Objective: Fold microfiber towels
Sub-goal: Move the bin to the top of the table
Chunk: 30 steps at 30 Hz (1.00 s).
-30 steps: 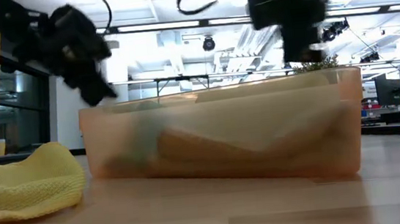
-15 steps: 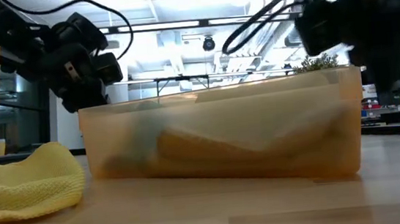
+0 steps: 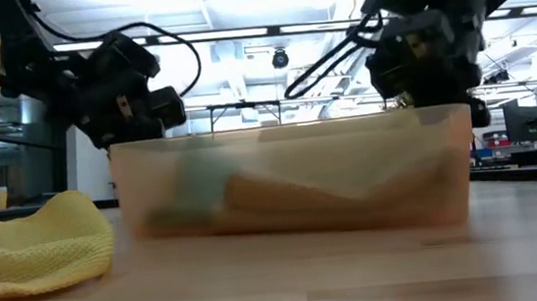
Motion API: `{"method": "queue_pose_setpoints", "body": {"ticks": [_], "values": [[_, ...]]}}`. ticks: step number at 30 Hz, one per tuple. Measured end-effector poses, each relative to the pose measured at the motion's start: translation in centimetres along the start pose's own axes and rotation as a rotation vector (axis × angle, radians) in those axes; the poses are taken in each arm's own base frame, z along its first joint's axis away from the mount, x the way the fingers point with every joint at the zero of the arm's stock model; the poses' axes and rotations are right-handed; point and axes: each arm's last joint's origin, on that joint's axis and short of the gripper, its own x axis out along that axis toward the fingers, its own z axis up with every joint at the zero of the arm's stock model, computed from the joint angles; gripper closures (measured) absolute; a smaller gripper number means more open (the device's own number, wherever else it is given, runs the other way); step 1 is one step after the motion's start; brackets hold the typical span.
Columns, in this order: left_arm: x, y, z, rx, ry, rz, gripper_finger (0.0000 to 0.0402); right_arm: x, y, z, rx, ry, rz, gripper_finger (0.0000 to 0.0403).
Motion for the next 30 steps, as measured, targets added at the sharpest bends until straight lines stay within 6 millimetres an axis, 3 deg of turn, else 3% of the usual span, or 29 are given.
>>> {"method": "queue_pose_setpoints", "body": {"ticks": [6, 11, 19, 30], "values": [[0.7, 1.5, 1.2, -0.004, -0.031, 0.117, 0.0402, -0.6, -2.1, 2.0, 0.016, -0.031, -0.037, 0.0403], [0.0, 3.3, 2.9, -0.032, -0.099, 0.273, 0.0402, -1.1, -3.8, 3.5, -0.007, -0.083, -0.083, 0.0403], [-1.8, 6.1, 4.4, -0.065, -0.15, 0.37, 0.0402, -2.5, -7.1, 6.8, 0.067, -0.306, -0.237, 0.0403], [-3.8, 8.5, 5.2, -0.095, -0.253, 0.519, 0.0402, -5.2, -10.5, 10.8, 0.119, -0.593, -0.248, 0.0403]]}}
